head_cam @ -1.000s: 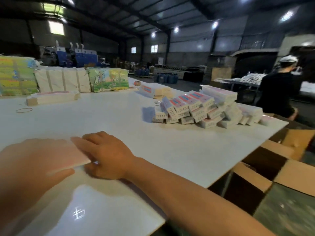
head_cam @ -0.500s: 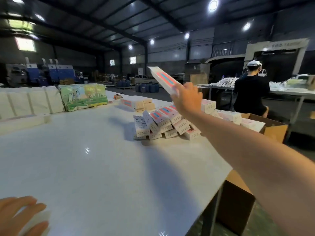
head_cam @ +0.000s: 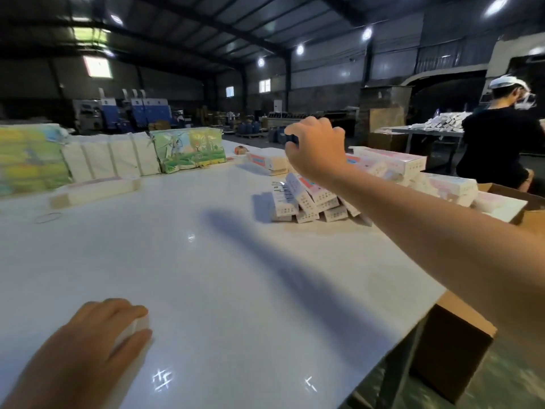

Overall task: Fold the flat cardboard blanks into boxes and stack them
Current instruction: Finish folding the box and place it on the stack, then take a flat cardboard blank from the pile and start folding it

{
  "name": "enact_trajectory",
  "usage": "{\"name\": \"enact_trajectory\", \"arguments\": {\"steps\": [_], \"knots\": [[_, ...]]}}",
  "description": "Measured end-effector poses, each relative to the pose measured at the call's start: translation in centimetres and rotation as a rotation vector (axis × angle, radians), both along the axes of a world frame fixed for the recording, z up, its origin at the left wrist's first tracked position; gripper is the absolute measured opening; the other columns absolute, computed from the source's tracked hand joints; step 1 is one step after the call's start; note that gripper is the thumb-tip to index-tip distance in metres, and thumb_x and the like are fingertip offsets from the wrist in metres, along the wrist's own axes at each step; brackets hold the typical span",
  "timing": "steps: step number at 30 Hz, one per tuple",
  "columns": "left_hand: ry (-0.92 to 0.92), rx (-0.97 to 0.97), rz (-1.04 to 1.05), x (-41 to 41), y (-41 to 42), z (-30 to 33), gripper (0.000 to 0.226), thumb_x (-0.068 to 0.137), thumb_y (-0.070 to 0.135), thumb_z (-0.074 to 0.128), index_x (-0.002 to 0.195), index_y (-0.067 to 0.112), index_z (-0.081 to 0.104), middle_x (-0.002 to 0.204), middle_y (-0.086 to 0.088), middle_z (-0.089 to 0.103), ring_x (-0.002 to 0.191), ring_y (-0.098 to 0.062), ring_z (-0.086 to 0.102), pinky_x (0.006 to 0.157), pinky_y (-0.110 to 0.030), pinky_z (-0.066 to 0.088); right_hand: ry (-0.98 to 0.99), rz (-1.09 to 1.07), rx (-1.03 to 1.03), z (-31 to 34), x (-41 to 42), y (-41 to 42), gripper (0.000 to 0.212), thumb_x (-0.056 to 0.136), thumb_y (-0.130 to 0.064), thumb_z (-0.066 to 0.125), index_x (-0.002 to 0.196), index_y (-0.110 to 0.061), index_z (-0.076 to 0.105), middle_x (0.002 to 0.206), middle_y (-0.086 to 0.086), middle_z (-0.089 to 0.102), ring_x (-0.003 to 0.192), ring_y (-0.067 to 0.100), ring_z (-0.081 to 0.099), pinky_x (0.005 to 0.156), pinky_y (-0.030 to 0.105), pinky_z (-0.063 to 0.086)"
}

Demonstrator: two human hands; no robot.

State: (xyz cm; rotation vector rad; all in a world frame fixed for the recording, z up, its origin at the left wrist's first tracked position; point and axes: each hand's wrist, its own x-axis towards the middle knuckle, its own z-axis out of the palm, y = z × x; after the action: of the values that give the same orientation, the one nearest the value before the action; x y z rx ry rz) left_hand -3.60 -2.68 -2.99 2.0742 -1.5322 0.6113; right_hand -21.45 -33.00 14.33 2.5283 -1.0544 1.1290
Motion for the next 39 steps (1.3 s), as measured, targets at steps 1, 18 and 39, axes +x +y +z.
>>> {"name": "enact_trajectory", "arguments": {"steps": [1, 18, 39], "knots": [[0.023, 0.014, 0.032, -0.7, 0.4, 0.4, 0.049, 0.081, 0.062, 0.034, 0.093, 0.028, 0.067, 0.092, 0.011, 0.058, 0.083, -0.015, 0.050, 0.066, -0.037, 0.046, 0.008, 0.117, 0.006, -0.4, 1.5, 2.8, 0.034, 0.093, -0.026, 0.044, 0.123, -0.022, 0.059, 0.125, 0.005, 0.058, 0.115, 0.026, 0.048, 0.095, 0.043, 0.033], [0.175, 0.238, 0.327, -2.5, 1.4, 1.8, 0.030, 0.097, 0.030, 0.039, 0.113, 0.020, 0.062, 0.111, -0.001, 0.057, 0.108, -0.019, 0.049, 0.088, -0.032, 0.043, 0.384, 0.499, 0.134, -15.6, 8.3, 18.0, 0.031, 0.097, -0.031, 0.037, 0.101, -0.017, 0.064, 0.105, 0.003, 0.058, 0.096, 0.024, 0.050, 0.071, 0.030, 0.039], [0.514, 0.216, 1.009, 13.9, 9.2, 5.1, 0.046, 0.078, 0.052, 0.058, 0.106, 0.016, 0.050, 0.092, -0.004, 0.050, 0.088, -0.025, 0.049, 0.078, -0.034, 0.040, 0.370, 0.503, 0.065, -15.9, 9.3, 17.2, 0.029, 0.096, -0.034, 0.037, 0.097, -0.021, 0.063, 0.095, -0.001, 0.052, 0.092, 0.022, 0.049, 0.067, 0.029, 0.037]]}}
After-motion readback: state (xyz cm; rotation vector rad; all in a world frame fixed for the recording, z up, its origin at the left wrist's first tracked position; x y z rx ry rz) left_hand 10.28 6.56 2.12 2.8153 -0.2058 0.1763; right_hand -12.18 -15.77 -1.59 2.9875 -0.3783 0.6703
